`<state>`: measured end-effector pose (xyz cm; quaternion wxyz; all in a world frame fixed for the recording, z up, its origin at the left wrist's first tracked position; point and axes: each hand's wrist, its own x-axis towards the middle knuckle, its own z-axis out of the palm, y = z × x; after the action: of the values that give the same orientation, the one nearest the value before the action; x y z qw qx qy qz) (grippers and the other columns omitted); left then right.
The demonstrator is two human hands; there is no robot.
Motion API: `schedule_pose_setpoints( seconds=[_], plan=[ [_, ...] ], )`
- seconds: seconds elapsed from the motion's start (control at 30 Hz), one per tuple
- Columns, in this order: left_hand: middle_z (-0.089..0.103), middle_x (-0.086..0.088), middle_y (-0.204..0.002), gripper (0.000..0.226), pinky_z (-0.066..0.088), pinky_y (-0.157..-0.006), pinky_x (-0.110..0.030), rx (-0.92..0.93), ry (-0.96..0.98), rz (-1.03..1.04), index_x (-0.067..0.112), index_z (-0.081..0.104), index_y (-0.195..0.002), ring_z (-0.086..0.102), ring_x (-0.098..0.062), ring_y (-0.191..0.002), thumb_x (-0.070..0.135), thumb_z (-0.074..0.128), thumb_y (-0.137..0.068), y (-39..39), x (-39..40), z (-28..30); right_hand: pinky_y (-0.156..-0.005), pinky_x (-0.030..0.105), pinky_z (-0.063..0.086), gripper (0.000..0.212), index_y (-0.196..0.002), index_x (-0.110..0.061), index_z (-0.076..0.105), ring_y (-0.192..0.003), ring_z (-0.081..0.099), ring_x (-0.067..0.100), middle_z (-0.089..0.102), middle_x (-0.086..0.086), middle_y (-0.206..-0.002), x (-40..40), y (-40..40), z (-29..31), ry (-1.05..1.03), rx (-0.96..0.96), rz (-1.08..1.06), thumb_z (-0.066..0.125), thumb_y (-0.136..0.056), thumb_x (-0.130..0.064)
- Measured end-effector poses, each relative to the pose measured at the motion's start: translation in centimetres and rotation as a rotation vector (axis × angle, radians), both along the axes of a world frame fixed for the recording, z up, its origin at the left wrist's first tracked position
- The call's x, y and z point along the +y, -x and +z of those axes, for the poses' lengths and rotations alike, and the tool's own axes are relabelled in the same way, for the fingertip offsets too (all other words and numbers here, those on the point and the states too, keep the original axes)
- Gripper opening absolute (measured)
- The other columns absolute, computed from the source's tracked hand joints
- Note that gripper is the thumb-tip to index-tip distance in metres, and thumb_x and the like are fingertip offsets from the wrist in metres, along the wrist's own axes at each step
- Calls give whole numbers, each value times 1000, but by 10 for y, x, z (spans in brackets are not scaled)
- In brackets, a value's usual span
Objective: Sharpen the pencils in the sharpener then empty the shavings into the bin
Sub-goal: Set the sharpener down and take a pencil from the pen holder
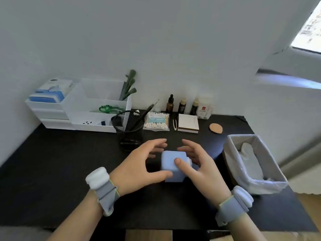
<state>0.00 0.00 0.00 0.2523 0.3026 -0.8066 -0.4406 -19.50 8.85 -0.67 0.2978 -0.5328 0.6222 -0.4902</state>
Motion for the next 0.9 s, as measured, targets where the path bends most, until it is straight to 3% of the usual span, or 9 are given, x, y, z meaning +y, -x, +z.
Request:
schedule_pose_setpoints(
  seconds=[0.1, 0.3, 0.5, 0.7, 0.9],
  plan=[
    [54, 18, -132, 86, 48, -103, -28, -37, 14, 6, 29, 43, -142, 53, 3, -121, 33, 86, -68, 3, 3, -3, -89, 22, 51, 57, -131, -30, 52, -110, 62, 7, 65, -7, -117, 7, 3, -4, -33, -39, 73, 77, -80, -32],
    [56, 20, -126, 74, 48, -101, -22, -54, 55, 21, 29, 50, -134, 55, 6, -116, 33, 86, -69, 7, 4, -11, -95, 29, 51, 74, -134, -37, 46, -117, 57, 3, 61, -17, -123, 13, 3, -11, -106, 100, 114, 83, -71, -35],
    [56, 15, -127, 69, 48, -101, -24, -39, 41, 13, 28, 50, -131, 56, 3, -117, 24, 85, -71, 4, 6, -18, -95, 41, 52, 65, -128, -37, 51, -115, 59, 7, 65, -14, -119, 11, 0, -15, -96, 136, 90, 84, -72, -32],
    [55, 14, -131, 73, 46, -105, -29, -31, 11, 33, 27, 47, -136, 54, 2, -121, 29, 82, -72, 0, 5, -20, -96, 34, 51, 65, -128, -39, 48, -116, 57, 2, 63, -18, -121, 10, -4, -13, -110, 154, 85, 83, -73, -31],
    [52, 20, -132, 71, 44, -106, -24, -17, 17, 46, 32, 44, -137, 51, 7, -122, 27, 80, -76, -2, 4, -22, -96, 28, 49, 66, -128, -40, 48, -116, 56, 0, 62, -21, -120, 6, -7, -12, -104, 156, 88, 83, -73, -33]
  ],
)
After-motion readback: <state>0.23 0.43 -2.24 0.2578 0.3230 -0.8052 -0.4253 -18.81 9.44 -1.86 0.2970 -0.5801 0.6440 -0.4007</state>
